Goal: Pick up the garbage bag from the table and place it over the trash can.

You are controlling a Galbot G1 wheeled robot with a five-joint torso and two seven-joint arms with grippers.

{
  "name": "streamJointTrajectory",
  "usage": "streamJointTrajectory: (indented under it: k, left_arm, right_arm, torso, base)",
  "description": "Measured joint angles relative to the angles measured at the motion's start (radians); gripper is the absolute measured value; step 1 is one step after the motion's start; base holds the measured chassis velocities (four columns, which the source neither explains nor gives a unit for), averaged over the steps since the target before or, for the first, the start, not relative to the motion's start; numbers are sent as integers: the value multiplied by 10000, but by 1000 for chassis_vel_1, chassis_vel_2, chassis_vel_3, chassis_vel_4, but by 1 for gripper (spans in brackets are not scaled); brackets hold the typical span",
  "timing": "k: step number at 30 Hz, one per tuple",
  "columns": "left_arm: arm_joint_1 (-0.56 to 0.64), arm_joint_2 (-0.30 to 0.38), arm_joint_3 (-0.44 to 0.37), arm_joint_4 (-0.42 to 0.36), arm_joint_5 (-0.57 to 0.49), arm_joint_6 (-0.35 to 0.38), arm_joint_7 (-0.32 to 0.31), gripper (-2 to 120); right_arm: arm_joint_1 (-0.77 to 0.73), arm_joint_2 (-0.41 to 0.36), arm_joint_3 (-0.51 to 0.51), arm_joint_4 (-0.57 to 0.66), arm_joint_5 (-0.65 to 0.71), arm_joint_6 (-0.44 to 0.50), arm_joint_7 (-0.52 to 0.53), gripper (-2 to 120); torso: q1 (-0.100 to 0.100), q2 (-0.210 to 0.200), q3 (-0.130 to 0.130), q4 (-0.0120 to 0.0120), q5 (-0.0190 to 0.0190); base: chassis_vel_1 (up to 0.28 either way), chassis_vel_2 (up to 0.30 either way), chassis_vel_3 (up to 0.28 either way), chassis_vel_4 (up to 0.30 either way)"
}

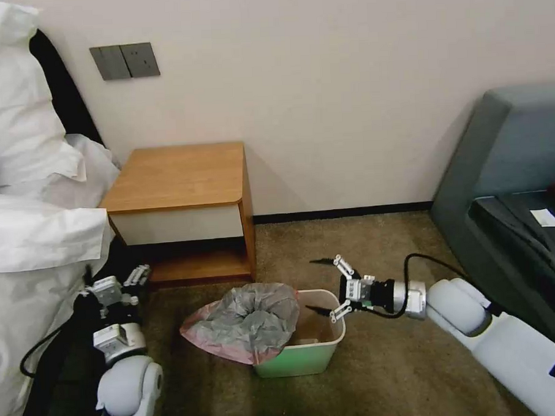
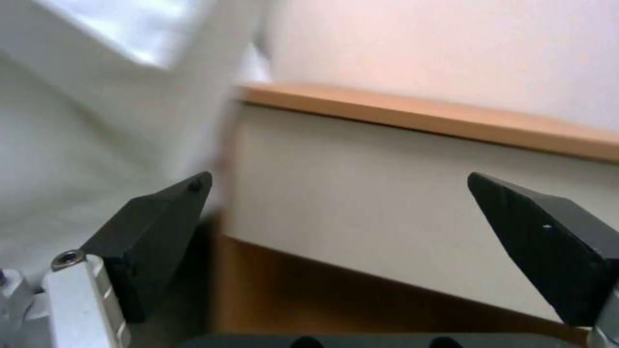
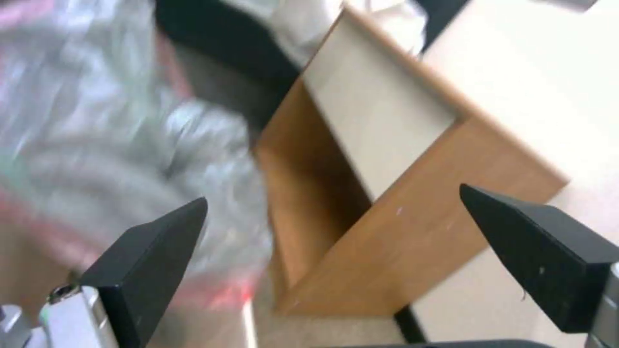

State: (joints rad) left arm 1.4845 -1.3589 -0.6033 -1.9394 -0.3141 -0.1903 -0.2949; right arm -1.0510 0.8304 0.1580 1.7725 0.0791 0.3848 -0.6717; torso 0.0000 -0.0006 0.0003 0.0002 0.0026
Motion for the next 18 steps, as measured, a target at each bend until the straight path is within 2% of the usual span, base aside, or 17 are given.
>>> streamJointTrajectory:
  k: [2,4,5,6,8,9,10,11,12,14,15,18]
  left_arm:
    - [383,94,226,-566,-541,270,276,99]
    - [542,138,305,-786,-728,378,390,99]
    - [983,279,479,-1411,-1173,643,682,99]
    - [983,279,479,-1411,-1173,643,682,99]
    - [1805,736,788,-2771,-2110,1284,977,99]
    - [2383,1290,958,-3873,-2923,1999,906,99]
    - [2383,1290,958,-3873,-2923,1999,906,99]
    - [2630,1787,1071,-4427,-3457,2398,661,98]
    - [2661,2072,1127,-4602,-3649,2486,515,98]
    - [2518,2511,1349,-4540,-3247,2374,381,98]
    - [2518,2511,1349,-4540,-3247,2374,381,98]
    - [2207,2709,1860,-4263,-2369,1932,-83,99]
  right_arm:
    - [-229,308,369,165,28,74,1,100]
    - [-339,487,544,249,43,112,44,100]
    - [-559,861,895,395,73,206,252,100]
    - [-559,861,895,395,73,206,252,100]
    - [-1061,1719,1517,552,90,434,708,100]
    - [-1422,2289,1874,577,87,637,938,100]
    - [-1422,2289,1874,577,87,637,938,100]
    - [-1662,2647,2059,507,80,812,1050,100]
    - [-1829,2933,2268,432,77,942,1064,100]
    - [-2130,3372,2548,348,98,1141,1103,100]
    - [-2130,3372,2548,348,98,1141,1103,100]
    - [-2355,3557,2681,365,144,1266,1173,100]
  torso:
    - [0,0,2,1,6]
    - [0,0,0,1,5]
    - [1,0,2,4,-4]
    - [1,0,2,4,-4]
    - [1,0,0,3,7]
    - [1,0,-1,4,4]
    - [1,0,-1,4,4]
    - [1,0,0,2,6]
    - [1,0,0,2,6]
    - [1,0,1,0,3]
    - [1,0,1,0,3]
    - [1,0,1,1,-3]
  base:
    - [0,0,0,0]
    - [0,0,0,0]
    - [0,0,0,0]
    - [0,0,0,0]
    - [0,0,0,0]
    - [0,0,0,0]
    - [0,0,0,0]
    - [0,0,0,0]
    - [0,0,0,0]
    - [0,0,0,0]
    - [0,0,0,0]
    - [0,0,0,0]
